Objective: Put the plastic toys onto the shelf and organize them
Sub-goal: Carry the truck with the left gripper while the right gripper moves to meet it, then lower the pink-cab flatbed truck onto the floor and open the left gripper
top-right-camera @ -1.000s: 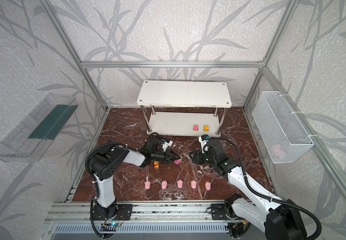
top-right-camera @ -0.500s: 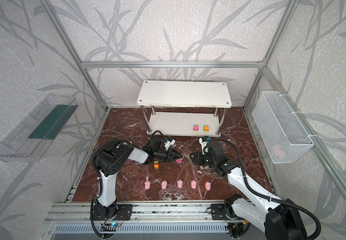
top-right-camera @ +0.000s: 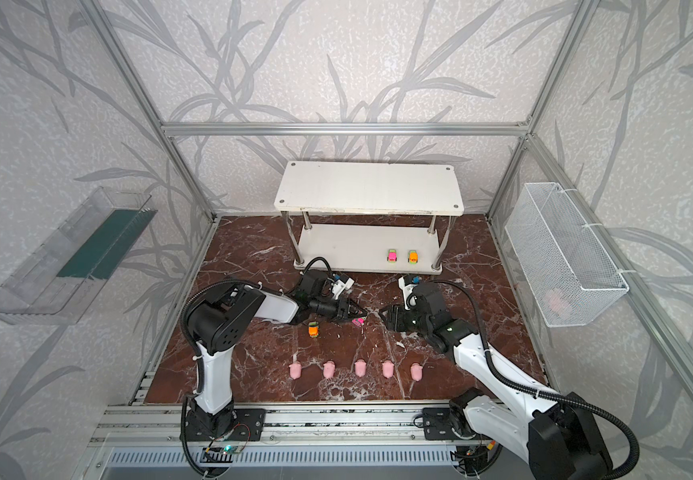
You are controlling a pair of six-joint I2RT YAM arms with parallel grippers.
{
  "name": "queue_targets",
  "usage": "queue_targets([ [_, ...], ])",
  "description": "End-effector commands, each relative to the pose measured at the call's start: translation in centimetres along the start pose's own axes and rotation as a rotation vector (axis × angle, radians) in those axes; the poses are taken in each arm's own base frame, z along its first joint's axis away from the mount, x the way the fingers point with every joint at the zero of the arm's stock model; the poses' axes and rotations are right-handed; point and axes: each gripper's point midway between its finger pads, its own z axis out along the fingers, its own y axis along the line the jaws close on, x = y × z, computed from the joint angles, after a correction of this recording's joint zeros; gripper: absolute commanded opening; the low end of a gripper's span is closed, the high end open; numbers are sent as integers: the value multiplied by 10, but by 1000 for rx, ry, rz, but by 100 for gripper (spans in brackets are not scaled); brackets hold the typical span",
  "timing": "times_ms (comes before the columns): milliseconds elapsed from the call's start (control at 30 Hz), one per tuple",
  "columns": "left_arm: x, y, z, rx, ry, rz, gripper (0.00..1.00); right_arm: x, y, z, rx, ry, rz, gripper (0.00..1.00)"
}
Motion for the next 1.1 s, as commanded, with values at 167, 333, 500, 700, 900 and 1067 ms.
queue_targets([
  [167, 8, 44, -24, -237, 9, -58, 55, 2, 1, 3, -14, 10, 3, 63],
  [333, 1, 45, -40, -290, -3, -43, 56, 2, 1, 4, -14, 12, 3, 63],
  [500, -11, 36, -64, -336, -37, -7, 58, -1, 1, 3, -4, 10, -11, 63],
  [700, -23, 18, -99, -402, -111, 51, 59, -11, -5, -7, 79, 13, -128, 64],
  [900, -27, -8, -131, -450, -199, 110, 59, -2, 9, 0, 54, 94, -184, 65],
  [1067, -25, -21, -154, -464, -316, 129, 52, 37, 24, 27, 61, 203, -257, 64],
])
